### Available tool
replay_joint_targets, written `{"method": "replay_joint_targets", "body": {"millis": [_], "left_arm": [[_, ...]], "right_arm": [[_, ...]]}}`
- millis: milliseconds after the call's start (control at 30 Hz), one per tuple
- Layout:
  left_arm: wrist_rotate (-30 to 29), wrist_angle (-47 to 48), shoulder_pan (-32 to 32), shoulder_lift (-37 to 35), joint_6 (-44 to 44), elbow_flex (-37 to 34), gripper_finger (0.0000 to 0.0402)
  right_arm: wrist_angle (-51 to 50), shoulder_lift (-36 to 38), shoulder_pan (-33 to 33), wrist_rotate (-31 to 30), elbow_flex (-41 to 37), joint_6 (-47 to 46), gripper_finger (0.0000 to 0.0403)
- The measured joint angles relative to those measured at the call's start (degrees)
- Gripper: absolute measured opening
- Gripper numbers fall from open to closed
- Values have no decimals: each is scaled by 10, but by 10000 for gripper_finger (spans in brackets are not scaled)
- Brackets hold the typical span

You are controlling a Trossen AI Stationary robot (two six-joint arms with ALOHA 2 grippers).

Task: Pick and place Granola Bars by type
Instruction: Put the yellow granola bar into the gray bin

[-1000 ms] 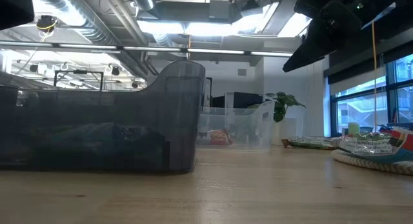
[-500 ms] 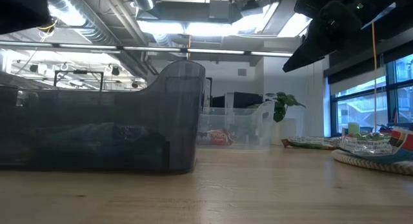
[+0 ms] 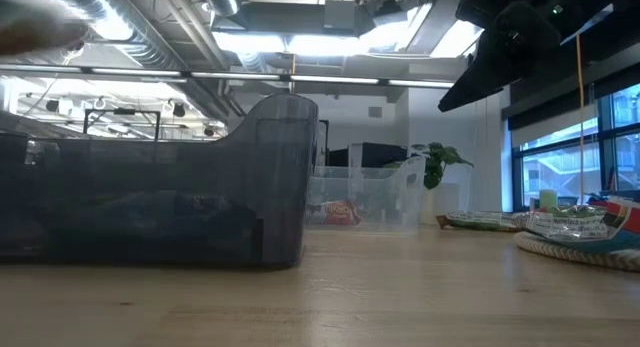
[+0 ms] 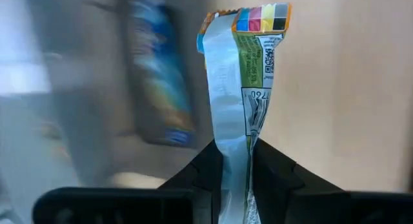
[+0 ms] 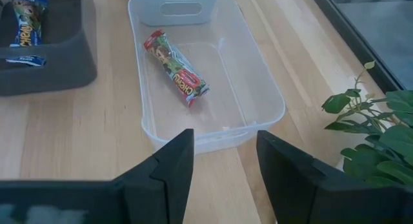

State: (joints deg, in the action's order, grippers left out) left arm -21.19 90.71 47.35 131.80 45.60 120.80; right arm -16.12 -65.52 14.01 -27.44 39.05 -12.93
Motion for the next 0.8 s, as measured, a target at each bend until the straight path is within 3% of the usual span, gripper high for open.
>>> {"method": "replay_joint_targets", "body": {"millis": [133,433,800], "left_arm": [[-121,-10,-1,-44,-22,-18,58],[-232,-7,-18,-190,-12,-115,58],[-293,-16,-102,-413,123,-408,58]], "right_arm": [[-1,0,0,0,0,0,172],[-12,0,0,0,0,1,172],[-23,0,0,0,0,15,172]]}}
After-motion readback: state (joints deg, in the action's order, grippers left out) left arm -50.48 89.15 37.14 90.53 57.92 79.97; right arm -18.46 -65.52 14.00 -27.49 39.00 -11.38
